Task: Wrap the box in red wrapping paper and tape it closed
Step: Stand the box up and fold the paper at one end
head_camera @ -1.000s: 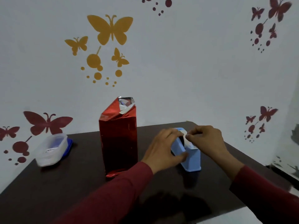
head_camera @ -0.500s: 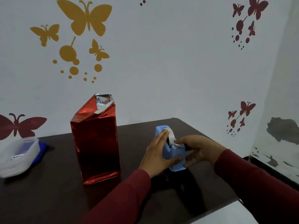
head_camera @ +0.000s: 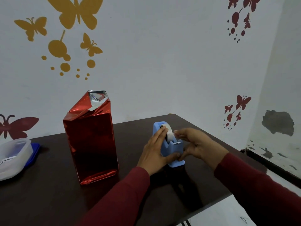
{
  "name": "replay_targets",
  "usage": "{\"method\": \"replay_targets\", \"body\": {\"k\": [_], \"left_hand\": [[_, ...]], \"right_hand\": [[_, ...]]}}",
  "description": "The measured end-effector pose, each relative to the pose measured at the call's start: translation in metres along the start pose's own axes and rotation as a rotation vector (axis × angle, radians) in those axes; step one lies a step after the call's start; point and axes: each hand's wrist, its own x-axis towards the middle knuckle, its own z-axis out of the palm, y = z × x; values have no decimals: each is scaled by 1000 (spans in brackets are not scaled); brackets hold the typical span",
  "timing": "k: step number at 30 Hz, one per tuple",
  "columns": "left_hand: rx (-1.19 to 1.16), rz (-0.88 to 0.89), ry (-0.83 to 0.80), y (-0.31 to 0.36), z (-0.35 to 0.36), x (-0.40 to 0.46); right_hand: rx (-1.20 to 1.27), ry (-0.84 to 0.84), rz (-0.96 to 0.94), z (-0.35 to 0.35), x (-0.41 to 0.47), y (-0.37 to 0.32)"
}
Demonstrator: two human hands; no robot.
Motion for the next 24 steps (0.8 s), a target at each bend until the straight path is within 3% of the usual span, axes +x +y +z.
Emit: {"method": "replay_targets", "body": {"k": [5,15,24], "left_hand": [[46,42,-3,-1,0,2],[54,48,-38,-4,0,-1],[-10,126,-71,-10,-3,-4]], "right_hand": [[105,55,-168,-9,-8,33],[90,12,-219,-7,-27,48],[-506,85,-485,-22,-13,57]]}}
